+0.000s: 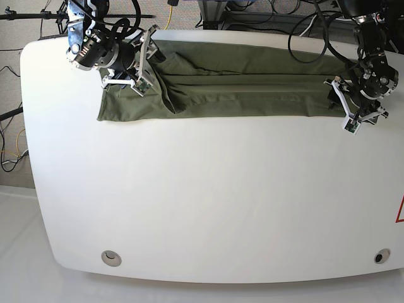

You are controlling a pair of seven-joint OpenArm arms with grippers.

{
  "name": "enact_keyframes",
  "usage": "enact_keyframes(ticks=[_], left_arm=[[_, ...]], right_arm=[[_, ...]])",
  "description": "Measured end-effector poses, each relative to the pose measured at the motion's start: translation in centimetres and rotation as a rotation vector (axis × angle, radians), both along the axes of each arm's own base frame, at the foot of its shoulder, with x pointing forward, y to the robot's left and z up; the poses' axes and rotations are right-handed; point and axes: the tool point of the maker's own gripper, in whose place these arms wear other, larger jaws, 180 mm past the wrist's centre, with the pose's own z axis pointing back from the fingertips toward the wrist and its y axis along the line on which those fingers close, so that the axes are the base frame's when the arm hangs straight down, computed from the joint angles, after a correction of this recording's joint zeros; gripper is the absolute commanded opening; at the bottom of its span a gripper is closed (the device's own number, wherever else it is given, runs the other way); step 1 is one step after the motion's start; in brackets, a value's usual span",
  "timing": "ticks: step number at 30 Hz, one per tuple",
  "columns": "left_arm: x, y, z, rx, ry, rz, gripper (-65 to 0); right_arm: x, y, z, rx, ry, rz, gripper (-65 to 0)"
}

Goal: Fold the T-shirt properly

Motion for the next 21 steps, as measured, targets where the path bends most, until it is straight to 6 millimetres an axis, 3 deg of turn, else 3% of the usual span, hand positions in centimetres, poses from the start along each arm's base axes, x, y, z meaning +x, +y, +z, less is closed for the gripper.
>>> enact_keyframes(ticks=[8, 13, 17, 21], left_arm=[[-0.2, 0.1, 0.0, 0.011, 0.007, -0.001, -25.1], [-0.5, 0.1, -0.1, 0.013, 0.009, -0.004, -25.3], [-0.6, -0.2, 0.5, 0.021, -0.005, -0.018, -24.8], [-0.4, -0.7, 1.2, 0.015, -0.035, -0.033, -25.1]], right_arm=[[2.8, -1.2, 0.3, 0.052, -0.035, -0.126, -33.6], [3.6, -1.0, 0.9, 0.093, -0.056, -0.151, -36.0], [3.2, -0.8, 0.6, 0.086, -0.042, -0.145, -43.2], [2.9, -1.0, 0.3, 0.060, -0.035, -0.131, -55.2]])
